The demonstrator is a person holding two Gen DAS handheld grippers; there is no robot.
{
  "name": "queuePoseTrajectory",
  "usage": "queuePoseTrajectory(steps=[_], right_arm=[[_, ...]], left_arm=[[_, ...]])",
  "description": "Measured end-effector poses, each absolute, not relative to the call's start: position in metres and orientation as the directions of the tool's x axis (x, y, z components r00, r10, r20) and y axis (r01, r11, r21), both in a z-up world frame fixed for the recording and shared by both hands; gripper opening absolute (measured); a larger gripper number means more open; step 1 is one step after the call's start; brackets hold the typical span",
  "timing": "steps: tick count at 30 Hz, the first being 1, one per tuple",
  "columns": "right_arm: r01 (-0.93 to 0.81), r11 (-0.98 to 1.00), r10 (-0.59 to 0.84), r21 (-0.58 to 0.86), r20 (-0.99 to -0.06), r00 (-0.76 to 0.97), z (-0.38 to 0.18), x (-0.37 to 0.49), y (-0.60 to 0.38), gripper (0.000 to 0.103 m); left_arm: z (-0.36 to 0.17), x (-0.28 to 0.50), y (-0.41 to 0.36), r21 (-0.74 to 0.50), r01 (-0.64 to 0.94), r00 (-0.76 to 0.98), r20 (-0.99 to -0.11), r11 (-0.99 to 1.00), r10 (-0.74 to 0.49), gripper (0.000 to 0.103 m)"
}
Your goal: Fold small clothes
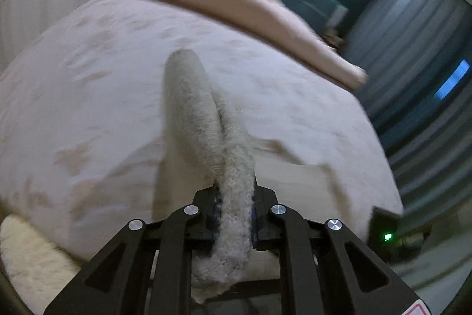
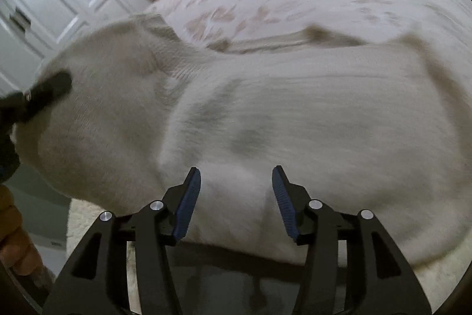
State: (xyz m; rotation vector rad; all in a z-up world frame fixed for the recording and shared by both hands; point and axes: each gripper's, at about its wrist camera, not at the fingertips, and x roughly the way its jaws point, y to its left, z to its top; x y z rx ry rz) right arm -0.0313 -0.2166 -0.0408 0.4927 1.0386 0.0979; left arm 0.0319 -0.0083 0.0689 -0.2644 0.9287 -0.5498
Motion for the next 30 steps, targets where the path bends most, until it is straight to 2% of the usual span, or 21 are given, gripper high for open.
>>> queuePoseTrajectory(steps=[4, 7, 9, 13, 16, 18, 20, 22, 26, 30], right_arm=[[0.267, 0.86, 0.227, 0.435, -0.795, 0.563, -0.031, -0.081, -0.28, 0.051], [0.353, 0.832, 0.167, 0.427, -0.8, 0.576, -0.033, -0.114, -0.318, 0.054], [0.402, 0.81, 0.141, 0.427, -0.806, 0.575, -0.037, -0.132, -0.339, 0.054], [0.452, 0.773, 0.127, 0.445, -0.807, 0.577, -0.046, -0.15, -0.359, 0.055], [0.448, 0.758, 0.141, 0.474, -0.79, 0.597, -0.045, -0.153, -0.365, 0.055], [0.426, 0.756, 0.158, 0.497, -0.77, 0.619, -0.038, -0.152, -0.366, 0.057], [0.403, 0.743, 0.19, 0.535, -0.745, 0.64, -0.033, -0.145, -0.37, 0.066], [0.376, 0.713, 0.238, 0.592, -0.708, 0.665, -0.03, -0.138, -0.374, 0.074], [0.348, 0.641, 0.339, 0.684, -0.659, 0.672, -0.036, -0.114, -0.376, 0.081], [0.347, 0.635, 0.391, 0.69, -0.674, 0.627, -0.046, -0.089, -0.359, 0.081]], left_arm=[[0.072, 0.016, -0.089, -0.426, 0.484, 0.381, -0.684, 0.765, -0.622, 0.011], [0.051, 0.0, -0.155, -0.402, 0.566, 0.287, -0.723, 0.72, -0.629, 0.011], [0.031, -0.003, -0.183, -0.385, 0.587, 0.24, -0.758, 0.712, -0.607, 0.011], [-0.026, -0.008, -0.222, -0.295, 0.583, 0.188, -0.858, 0.757, -0.479, 0.014], [-0.02, -0.018, -0.214, -0.285, 0.576, 0.234, -0.84, 0.766, -0.489, 0.026], [-0.009, -0.025, -0.208, -0.294, 0.582, 0.249, -0.822, 0.758, -0.511, 0.057], [0.006, -0.031, -0.184, -0.277, 0.572, 0.304, -0.803, 0.772, -0.513, 0.063], [0.01, -0.037, -0.174, -0.272, 0.569, 0.316, -0.799, 0.776, -0.512, 0.075], [-0.008, -0.044, -0.137, -0.167, 0.538, 0.351, -0.847, 0.826, -0.4, 0.077], [-0.04, -0.046, -0.106, -0.081, 0.473, 0.333, -0.905, 0.877, -0.263, 0.077]])
